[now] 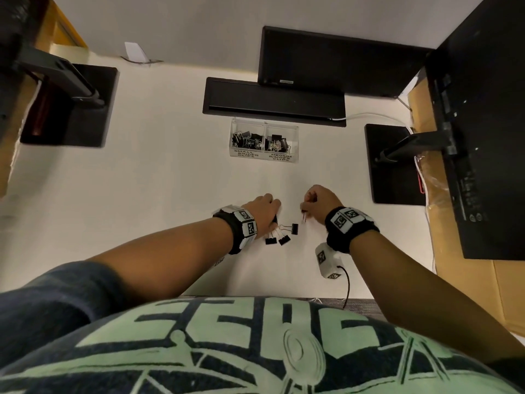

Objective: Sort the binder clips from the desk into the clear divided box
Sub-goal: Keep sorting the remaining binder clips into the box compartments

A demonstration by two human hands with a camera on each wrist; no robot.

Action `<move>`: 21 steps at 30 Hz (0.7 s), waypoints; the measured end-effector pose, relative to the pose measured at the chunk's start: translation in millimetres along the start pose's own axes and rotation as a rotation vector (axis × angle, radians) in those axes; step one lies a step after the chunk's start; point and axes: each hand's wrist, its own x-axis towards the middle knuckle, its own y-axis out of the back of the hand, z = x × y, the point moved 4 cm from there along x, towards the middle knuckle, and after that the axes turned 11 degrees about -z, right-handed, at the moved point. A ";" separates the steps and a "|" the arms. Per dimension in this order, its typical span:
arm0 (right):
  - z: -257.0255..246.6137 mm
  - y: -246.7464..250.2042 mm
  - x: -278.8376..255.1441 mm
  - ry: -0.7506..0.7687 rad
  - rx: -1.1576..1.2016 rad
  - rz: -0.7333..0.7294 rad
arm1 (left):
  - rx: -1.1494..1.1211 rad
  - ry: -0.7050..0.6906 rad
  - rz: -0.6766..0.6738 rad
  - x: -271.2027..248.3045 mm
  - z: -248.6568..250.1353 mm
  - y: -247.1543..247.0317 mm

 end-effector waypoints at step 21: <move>-129.4 43.3 55.5 0.192 -0.151 0.211 | -0.348 0.111 0.058 -18.9 -43.4 34.3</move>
